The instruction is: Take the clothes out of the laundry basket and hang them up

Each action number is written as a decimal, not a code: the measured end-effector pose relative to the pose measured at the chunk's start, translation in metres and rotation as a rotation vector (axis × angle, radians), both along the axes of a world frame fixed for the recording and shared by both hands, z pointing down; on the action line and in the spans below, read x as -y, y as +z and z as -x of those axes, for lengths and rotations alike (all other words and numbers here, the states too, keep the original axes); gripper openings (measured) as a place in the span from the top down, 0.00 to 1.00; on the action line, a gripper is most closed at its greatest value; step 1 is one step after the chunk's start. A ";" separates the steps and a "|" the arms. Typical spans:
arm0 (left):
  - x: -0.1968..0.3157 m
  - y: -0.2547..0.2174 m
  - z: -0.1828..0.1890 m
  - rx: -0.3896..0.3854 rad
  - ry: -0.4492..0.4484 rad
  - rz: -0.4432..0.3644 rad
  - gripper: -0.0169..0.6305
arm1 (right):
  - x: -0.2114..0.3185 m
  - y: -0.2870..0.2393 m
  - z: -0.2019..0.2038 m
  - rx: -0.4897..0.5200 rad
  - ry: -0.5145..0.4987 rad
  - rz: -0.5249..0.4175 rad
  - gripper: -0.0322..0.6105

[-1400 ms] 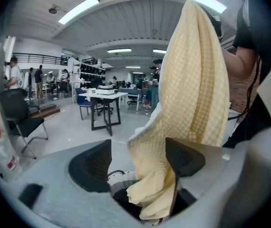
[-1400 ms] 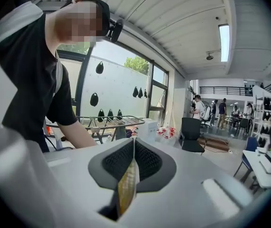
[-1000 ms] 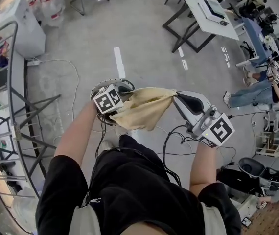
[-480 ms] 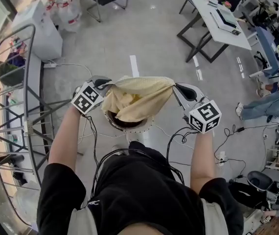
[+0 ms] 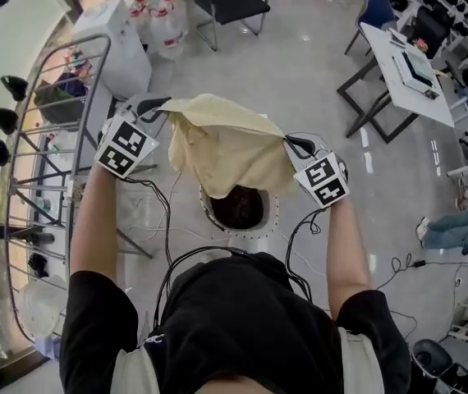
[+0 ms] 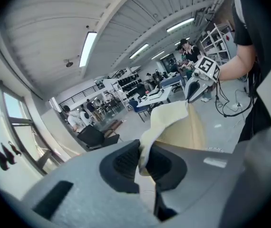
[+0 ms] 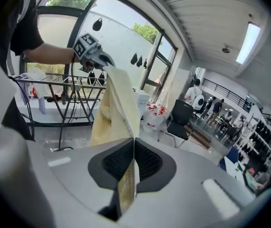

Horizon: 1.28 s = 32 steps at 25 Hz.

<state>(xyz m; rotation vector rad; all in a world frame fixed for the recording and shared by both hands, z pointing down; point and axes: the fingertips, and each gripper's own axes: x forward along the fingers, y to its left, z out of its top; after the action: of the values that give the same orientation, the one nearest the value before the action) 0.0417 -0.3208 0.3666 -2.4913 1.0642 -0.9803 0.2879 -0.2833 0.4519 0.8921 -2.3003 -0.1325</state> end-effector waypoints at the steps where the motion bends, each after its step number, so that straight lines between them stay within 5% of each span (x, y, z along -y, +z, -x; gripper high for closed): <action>1: -0.001 -0.012 0.003 0.020 -0.021 -0.024 0.96 | 0.008 -0.002 0.006 -0.007 -0.017 -0.013 0.91; 11: -0.033 -0.074 0.106 0.135 -0.351 -0.123 0.96 | 0.074 -0.081 0.108 0.122 -0.278 -0.144 0.91; 21: -0.114 -0.132 0.216 0.072 -0.682 -0.210 0.96 | 0.050 -0.138 0.241 0.218 -0.563 -0.204 0.91; 32: -0.154 -0.193 0.294 0.212 -0.843 -0.305 0.96 | 0.008 -0.182 0.324 0.318 -0.723 -0.194 0.91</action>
<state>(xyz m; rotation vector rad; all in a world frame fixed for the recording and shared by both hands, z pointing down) -0.2520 -0.1671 0.1738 -1.6307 2.0574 -1.1225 -0.0357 -0.2911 0.2695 0.1259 -2.8509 -0.5639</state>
